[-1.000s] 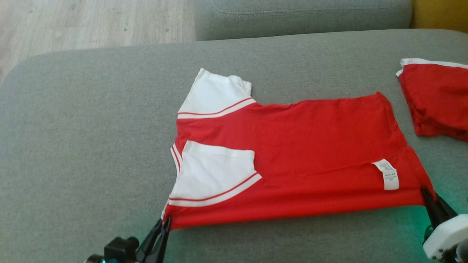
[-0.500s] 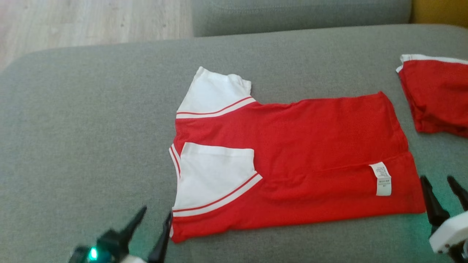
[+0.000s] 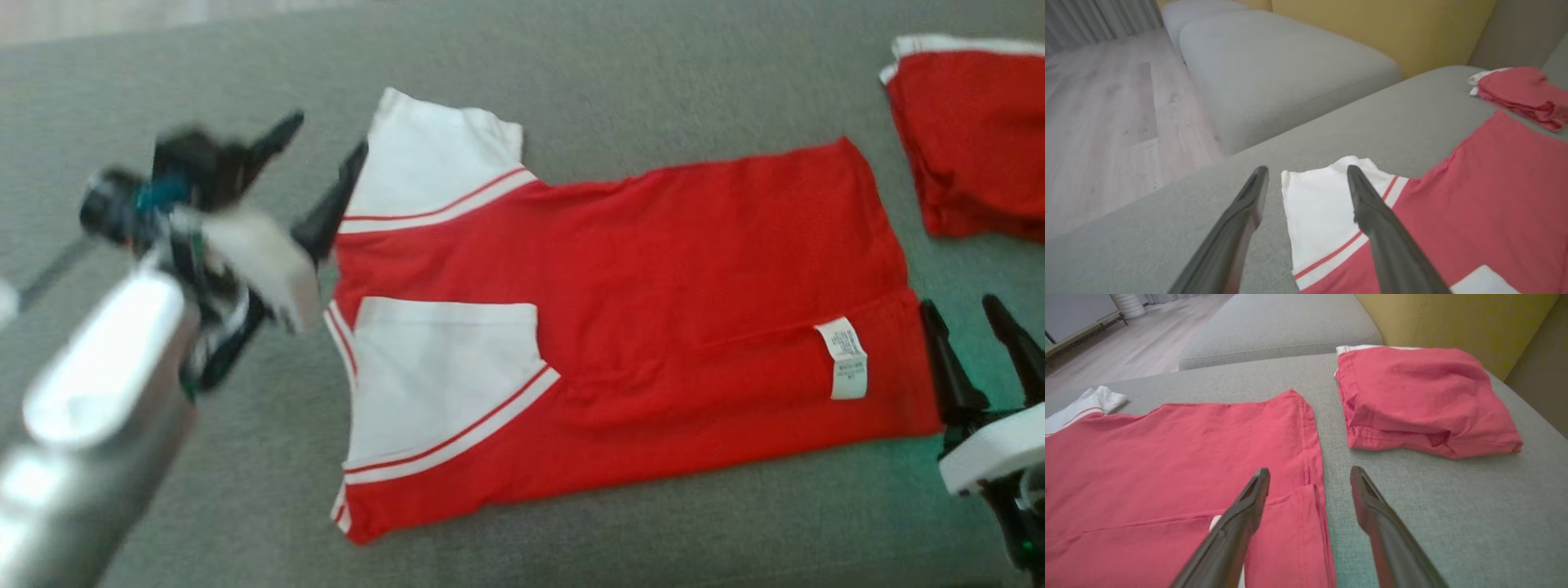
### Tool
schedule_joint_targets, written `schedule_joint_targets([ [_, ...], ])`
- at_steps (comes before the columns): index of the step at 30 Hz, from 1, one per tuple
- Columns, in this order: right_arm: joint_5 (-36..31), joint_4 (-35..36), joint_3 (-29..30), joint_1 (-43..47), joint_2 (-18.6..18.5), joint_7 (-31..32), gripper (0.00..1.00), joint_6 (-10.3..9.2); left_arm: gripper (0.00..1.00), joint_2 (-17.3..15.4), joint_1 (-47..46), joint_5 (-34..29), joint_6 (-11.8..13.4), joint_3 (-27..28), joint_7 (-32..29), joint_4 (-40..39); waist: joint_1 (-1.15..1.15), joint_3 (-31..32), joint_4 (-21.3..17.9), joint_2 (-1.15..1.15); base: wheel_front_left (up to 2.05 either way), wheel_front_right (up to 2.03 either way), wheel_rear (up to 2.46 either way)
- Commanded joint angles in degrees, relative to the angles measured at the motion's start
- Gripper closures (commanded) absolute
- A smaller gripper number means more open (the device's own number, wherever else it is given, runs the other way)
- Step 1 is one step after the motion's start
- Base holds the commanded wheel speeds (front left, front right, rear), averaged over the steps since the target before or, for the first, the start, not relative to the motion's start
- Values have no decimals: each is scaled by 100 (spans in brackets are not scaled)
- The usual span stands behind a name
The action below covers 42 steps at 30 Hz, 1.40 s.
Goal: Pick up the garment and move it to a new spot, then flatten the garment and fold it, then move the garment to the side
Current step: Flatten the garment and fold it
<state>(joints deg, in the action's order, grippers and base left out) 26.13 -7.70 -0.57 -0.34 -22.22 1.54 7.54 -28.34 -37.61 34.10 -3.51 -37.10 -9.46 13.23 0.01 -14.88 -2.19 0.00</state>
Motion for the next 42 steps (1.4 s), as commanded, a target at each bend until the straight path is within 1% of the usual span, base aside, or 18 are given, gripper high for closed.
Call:
schedule_joint_targets([
  [1, -13, 219, -106, -101, -182, -11, 0, -5, 0, -111, -569, 83, -111, 201, -230, 113, -1, -264, -204, 0, 0, 0, 0],
  [3, 21, 282, -158, -181, -206, -2, 0, -5, 0, -68, -1068, 164, -251, 81, -603, 518, -1, -435, -298, 0, 0, 0, 0],
  [5, 45, 331, -219, -264, -224, -14, 0, -5, 0, -43, -1477, 282, -330, -36, -939, 900, -1, -569, -402, 0, 0, 0, 0],
  [8, 73, 379, -313, -366, -244, -27, 0, -5, 0, -81, -1969, 491, -380, -171, -1334, 1364, -1, -769, -563, 0, 0, 0, 0],
  [11, 114, 373, -395, -466, -256, -47, 0, -5, 0, -142, -2303, 628, -392, -327, -1571, 1696, -1, -923, -700, 0, 0, 0, 0],
  [13, 154, 337, -461, -552, -249, -97, 0, -5, 0, -247, -2506, 786, -395, -552, -1724, 1899, -1, -1057, -833, 0, 0, 0, 0],
  [15, 174, 288, -505, -607, -238, -134, 0, -5, 0, -331, -2623, 818, -396, -710, -1767, 1986, -1, -1122, -904, 0, 0, 0, 0],
  [22, 231, 129, -628, -779, -205, -259, 0, -5, 0, -565, -2850, 867, -397, -1044, -1577, 2357, -1, -1268, -1103, 0, 0, 0, 0],
  [25, 241, 72, -649, -813, -208, -307, 0, -5, 0, -603, -2958, 846, -397, -1166, -1466, 2473, -1, -1306, -1142, 0, 0, 0, 0],
  [31, 248, 16, -667, -879, -202, -358, 0, -5, 0, -562, -3091, 945, -397, -1369, -1477, 2592, -1, -1382, -1162, 0, 0, 0, 0],
  [32, 246, 9, -669, -888, -200, -365, 0, -5, 29, -562, -3115, 962, -397, -1419, -1488, 2603, -1, -1393, -1161, 0, 0, 0, 0],
  [34, 246, 3, -664, -903, -202, -369, 0, -5, 98, -554, -3137, 1053, -397, -1494, -1503, 2609, -1, -1408, -1150, 0, 0, 0, 0],
  [35, 245, 4, -660, -917, -209, -364, 0, -5, 100, -551, -3147, 1095, -397, -1535, -1506, 2604, -1, -1412, -1138, 0, 0, 0, 0],
  [38, 269, 60, -710, -987, -242, -345, 0, -5, 100, -575, -3209, 1119, -397, -1682, -1418, 2567, -1, -1390, -1078, 0, 0, 0, 0],
  [42, 476, 182, -862, -1269, -311, -174, 0, -5, 100, -571, -3283, 1121, -397, -1872, -1217, 2502, -1, -1290, -954, 0, 0, 0, 0],
])
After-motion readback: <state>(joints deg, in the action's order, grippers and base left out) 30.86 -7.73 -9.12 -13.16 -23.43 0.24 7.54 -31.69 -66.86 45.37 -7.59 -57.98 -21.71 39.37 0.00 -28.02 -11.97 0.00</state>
